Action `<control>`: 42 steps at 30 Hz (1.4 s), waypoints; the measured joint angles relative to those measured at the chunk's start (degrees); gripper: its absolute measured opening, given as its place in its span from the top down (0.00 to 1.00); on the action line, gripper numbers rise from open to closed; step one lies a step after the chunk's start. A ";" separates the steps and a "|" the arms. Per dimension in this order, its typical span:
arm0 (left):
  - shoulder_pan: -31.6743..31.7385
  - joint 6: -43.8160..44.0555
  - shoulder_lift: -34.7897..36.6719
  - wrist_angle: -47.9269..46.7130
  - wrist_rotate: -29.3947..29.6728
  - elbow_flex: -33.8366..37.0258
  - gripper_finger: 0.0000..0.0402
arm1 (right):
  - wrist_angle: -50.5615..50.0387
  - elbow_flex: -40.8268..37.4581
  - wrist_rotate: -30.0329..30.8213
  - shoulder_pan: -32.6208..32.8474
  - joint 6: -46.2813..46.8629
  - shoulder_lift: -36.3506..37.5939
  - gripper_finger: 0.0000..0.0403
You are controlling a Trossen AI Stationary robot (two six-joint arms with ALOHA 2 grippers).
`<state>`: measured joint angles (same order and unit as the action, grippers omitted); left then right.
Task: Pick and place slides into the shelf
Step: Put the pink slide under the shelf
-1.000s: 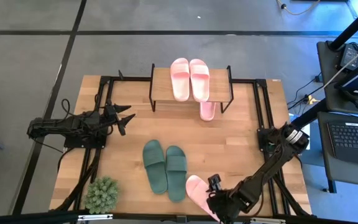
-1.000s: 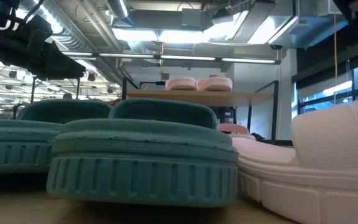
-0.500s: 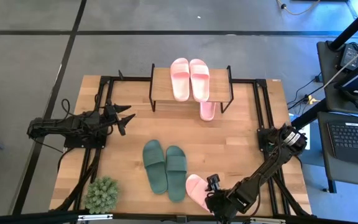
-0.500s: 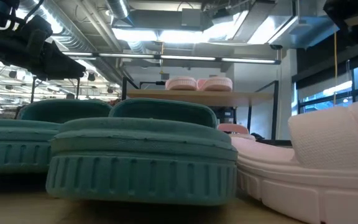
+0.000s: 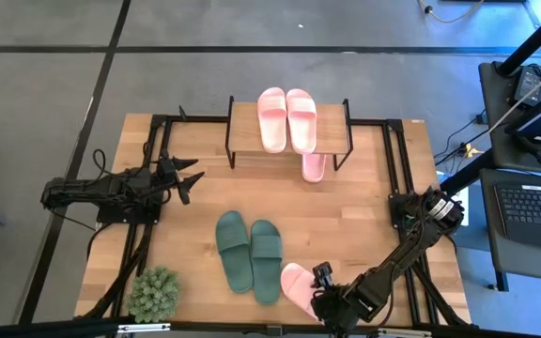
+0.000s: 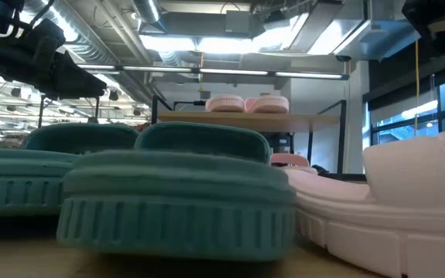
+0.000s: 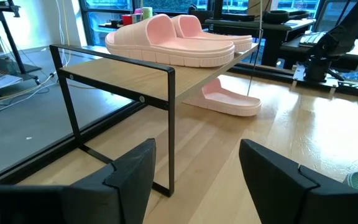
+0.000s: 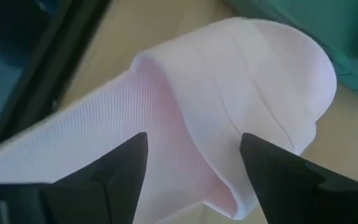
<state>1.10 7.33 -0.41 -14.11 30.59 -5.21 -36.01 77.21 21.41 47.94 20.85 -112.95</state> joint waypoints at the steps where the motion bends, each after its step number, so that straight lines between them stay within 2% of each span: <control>1: 0.00 0.00 -0.01 0.00 0.00 -0.01 0.44 | 0.78 0.00 0.00 -0.02 1.35 0.00 0.35; 6: 0.00 0.00 -0.01 0.00 0.00 0.00 0.44 | 3.85 -0.13 0.11 -0.08 4.59 -0.04 0.35; 25: 0.00 -0.02 0.01 -0.01 0.01 0.00 0.44 | 2.92 -0.11 0.07 -0.04 3.42 -0.04 0.35; 33: 0.00 -0.02 0.01 0.00 0.00 0.00 0.44 | 1.24 -0.07 4.37 -0.06 -0.11 -0.04 0.35; 42: 0.00 -0.02 -0.01 -0.02 0.00 0.00 0.44 | 0.04 -2.32 5.52 -1.15 5.90 -0.04 0.35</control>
<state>1.10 7.31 -0.43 -14.13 30.59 -5.21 -35.97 74.89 26.93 46.80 26.74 -112.99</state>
